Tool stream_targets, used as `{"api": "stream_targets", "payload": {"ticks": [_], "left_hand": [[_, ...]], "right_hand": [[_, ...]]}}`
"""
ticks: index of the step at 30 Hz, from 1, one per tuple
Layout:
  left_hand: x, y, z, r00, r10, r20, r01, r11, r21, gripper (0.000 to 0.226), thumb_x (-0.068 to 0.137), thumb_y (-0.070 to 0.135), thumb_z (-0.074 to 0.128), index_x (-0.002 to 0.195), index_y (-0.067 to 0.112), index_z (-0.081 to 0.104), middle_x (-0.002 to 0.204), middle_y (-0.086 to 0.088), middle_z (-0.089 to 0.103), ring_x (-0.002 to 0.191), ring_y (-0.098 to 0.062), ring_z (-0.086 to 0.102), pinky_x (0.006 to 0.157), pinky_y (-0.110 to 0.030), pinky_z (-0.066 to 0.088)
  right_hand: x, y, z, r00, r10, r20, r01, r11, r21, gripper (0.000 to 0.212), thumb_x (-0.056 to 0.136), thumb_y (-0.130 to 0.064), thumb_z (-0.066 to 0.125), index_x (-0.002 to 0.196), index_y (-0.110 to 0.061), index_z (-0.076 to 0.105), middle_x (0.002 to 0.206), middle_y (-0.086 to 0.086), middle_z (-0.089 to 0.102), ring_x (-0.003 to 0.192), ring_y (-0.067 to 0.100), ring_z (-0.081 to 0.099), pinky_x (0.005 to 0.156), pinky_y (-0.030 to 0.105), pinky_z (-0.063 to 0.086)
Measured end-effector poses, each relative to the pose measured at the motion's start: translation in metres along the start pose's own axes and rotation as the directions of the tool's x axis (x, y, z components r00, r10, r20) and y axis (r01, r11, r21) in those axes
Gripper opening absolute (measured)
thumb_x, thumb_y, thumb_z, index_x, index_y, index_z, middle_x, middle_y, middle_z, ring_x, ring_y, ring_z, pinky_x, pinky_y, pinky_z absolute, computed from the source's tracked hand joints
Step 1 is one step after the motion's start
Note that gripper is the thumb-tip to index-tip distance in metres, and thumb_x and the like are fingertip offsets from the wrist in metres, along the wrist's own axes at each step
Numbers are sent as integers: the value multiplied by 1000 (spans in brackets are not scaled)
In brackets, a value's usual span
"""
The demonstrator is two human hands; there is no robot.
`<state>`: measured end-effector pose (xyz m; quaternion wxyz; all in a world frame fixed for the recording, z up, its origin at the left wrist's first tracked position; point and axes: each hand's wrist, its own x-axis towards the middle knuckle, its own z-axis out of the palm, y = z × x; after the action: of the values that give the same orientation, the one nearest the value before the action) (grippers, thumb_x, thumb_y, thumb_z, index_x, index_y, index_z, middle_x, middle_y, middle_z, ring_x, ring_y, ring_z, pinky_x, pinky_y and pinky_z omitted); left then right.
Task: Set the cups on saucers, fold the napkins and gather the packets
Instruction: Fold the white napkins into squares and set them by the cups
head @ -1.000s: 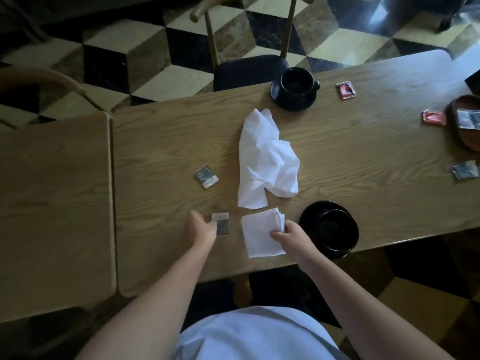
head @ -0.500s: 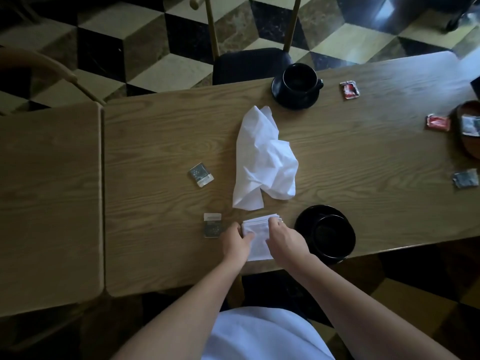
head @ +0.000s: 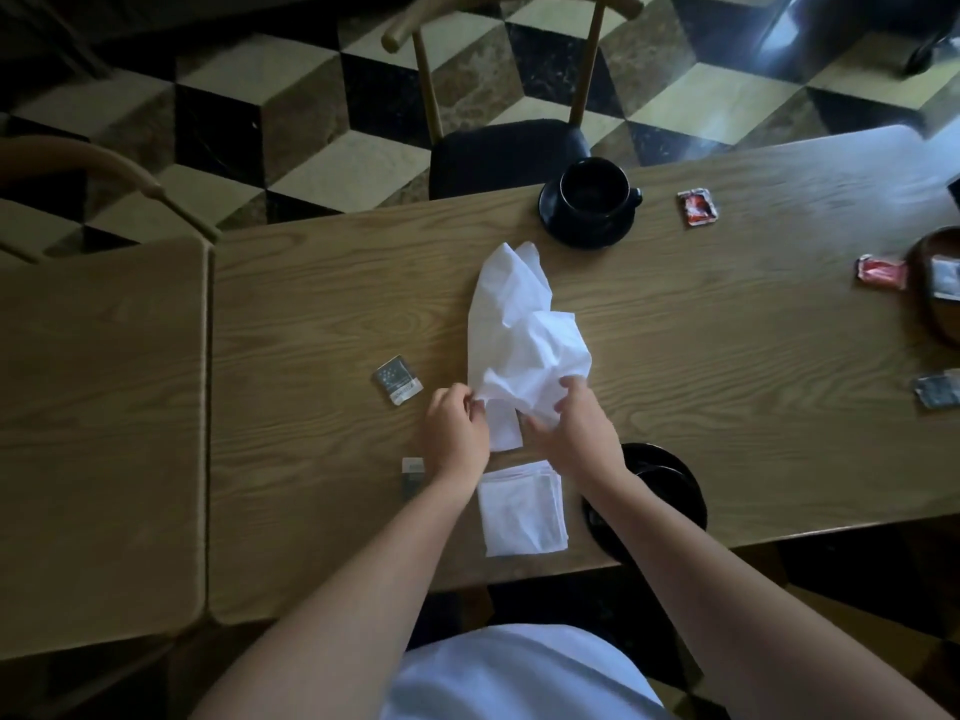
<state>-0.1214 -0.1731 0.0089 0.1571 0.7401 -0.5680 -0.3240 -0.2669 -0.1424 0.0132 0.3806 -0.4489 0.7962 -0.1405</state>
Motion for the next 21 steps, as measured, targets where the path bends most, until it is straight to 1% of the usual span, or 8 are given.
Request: {"api": "stream_targets", "payload": {"ticks": [2, 4, 8, 11, 14, 17, 19, 21], "left_hand": [[8, 21, -13, 999, 41, 7, -40, 986, -161, 9, 97, 15, 50, 89, 17, 53, 74, 3, 61, 65, -9, 58, 51, -15, 37], [12, 43, -32, 995, 96, 4, -91, 951, -296, 11, 96, 15, 47, 86, 20, 49, 66, 8, 55, 55, 0, 53, 47, -14, 37], [20, 74, -78, 996, 79, -34, -85, 872, -483, 10, 91, 17, 51, 81, 21, 53, 75, 3, 58, 65, -7, 51, 59, -23, 40], [24, 92, -116, 999, 38, 34, -10, 800, -600, 7, 89, 21, 55, 82, 19, 56, 72, 3, 60, 65, -12, 55, 59, -29, 43], [23, 109, -156, 997, 53, 57, 0, 733, -681, 9, 84, 25, 59, 84, 16, 60, 74, -1, 67, 67, -15, 65, 59, -30, 54], [19, 123, -194, 996, 71, 56, -3, 648, -762, 14, 79, 27, 62, 84, 14, 63, 77, -7, 71, 72, -22, 71, 64, -36, 61], [17, 129, -217, 994, 95, 53, -16, 614, -789, 17, 77, 27, 63, 86, 14, 65, 74, -4, 73, 71, -23, 73, 67, -39, 62], [15, 136, -239, 992, 113, 58, -20, 588, -808, 20, 78, 26, 64, 91, 12, 66, 79, -8, 74, 80, -28, 74, 73, -43, 62]], "right_hand": [[12, -9, -11, 997, -56, -58, 55, 998, -8, 76, 80, -49, 71, 141, -18, 37, 129, 6, 52, 115, 30, 57, 85, 42, 51], [21, -19, -23, 993, -97, -65, 93, 994, -52, 81, 78, -49, 75, 144, -20, 37, 135, 7, 47, 121, 31, 49, 92, 42, 46], [17, -47, -41, 964, -216, -153, 214, 976, -30, 70, 81, -42, 73, 141, -17, 47, 134, 8, 53, 124, 31, 46, 99, 40, 41], [-2, -80, -56, 890, -332, -314, 343, 939, -21, 60, 82, -30, 74, 135, -13, 52, 130, 8, 57, 122, 30, 49, 98, 39, 41], [-34, -115, -72, 796, -446, -409, 515, 855, 69, 53, 82, -31, 73, 130, -14, 53, 124, 1, 57, 114, 18, 54, 99, 38, 43], [-75, -148, -85, 765, -549, -336, 637, 721, 273, 42, 87, -52, 61, 117, -23, 57, 107, -8, 65, 93, 10, 64, 76, 30, 52], [-96, -172, -94, 770, -611, -186, 633, 693, 345, 55, 80, -70, 60, 119, -31, 55, 109, -14, 67, 94, 7, 66, 70, 22, 53], [-107, -191, -99, 741, -662, -112, 662, 690, 292, 61, 75, -71, 68, 120, -32, 54, 110, -16, 66, 96, 2, 64, 68, 18, 52]]}}
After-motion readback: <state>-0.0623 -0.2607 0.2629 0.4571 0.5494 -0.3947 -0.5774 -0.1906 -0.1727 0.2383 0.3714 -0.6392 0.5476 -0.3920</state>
